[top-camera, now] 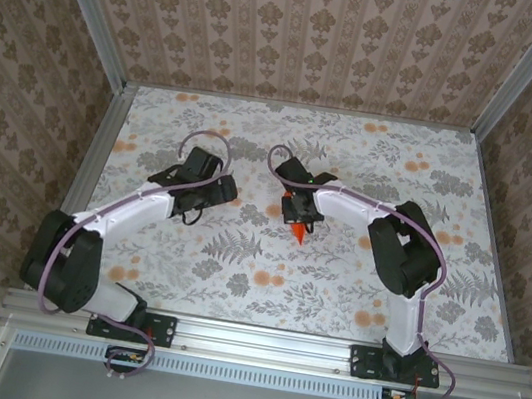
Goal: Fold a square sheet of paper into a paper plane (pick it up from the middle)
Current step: Move a paper plane to the center of the table.
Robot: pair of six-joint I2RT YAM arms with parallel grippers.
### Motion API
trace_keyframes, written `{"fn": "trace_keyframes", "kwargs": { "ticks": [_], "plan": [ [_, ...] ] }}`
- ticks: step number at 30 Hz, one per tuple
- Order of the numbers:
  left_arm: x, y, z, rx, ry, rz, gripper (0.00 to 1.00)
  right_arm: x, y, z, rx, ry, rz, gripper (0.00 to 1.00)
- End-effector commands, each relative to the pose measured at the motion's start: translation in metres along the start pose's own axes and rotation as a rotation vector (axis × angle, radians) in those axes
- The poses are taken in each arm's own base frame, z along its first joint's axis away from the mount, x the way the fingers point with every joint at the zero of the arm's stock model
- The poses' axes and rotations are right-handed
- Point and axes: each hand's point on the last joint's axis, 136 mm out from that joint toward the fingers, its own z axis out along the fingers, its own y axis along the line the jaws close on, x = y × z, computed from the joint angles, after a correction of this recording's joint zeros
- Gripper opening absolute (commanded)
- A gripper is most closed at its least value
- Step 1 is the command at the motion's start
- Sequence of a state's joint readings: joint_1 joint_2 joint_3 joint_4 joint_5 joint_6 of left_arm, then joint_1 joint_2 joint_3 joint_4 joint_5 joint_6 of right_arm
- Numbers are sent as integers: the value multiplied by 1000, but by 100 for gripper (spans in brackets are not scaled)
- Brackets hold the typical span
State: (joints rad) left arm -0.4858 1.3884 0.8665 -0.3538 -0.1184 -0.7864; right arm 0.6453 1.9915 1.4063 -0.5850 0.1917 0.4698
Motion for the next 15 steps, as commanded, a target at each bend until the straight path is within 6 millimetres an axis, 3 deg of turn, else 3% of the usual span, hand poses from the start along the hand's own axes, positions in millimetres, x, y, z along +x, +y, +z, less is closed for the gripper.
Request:
{"fn": "trace_keyframes", "kwargs": {
  "ticks": [1, 8, 15],
  "plan": [
    [4, 35, -11, -122, -13, 14, 97, -27, 3, -12, 0, -54, 8, 8],
    [6, 67, -26, -157, -39, -37, 100, -58, 8, 3, 5, -79, 37, 9],
    [10, 78, -31, -163, -41, -53, 100, -73, 6, 22, 46, -75, 42, 10]
  ]
}}
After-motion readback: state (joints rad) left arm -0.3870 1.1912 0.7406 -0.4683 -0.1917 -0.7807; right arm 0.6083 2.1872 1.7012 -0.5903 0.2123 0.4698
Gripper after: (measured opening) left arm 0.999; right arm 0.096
